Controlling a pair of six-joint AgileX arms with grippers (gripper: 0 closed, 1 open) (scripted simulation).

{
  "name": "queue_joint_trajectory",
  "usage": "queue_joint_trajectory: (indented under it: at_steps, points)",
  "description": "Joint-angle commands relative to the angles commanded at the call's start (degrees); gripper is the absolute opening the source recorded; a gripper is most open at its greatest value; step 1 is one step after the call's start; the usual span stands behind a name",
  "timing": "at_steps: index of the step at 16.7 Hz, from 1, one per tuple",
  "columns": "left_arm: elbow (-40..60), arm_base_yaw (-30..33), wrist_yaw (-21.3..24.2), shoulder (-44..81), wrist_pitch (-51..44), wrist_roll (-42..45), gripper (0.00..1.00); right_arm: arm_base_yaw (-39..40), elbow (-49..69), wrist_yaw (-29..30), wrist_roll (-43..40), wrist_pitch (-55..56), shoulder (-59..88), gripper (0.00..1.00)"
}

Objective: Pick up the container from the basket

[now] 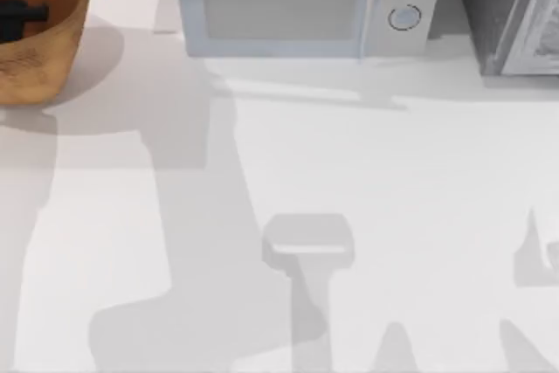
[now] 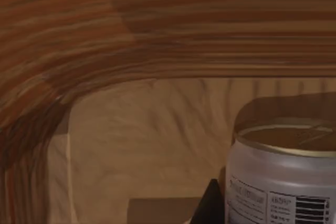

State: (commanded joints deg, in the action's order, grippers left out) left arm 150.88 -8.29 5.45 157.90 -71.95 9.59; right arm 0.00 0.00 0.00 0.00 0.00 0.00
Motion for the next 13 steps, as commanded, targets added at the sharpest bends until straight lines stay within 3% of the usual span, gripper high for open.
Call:
queue_joint_trajectory:
  at_steps: [8,13]
  points:
    - [-0.5,-0.1,-0.5,-2.6,0.1,-0.1,0.00,0.0,0.0,0.0,0.0,0.0,0.0,1.00]
    - [-11.9,1.3,-4.4,-13.8,5.5,-0.6,0.00,0.0,0.0,0.0,0.0,0.0,0.0,1.00]
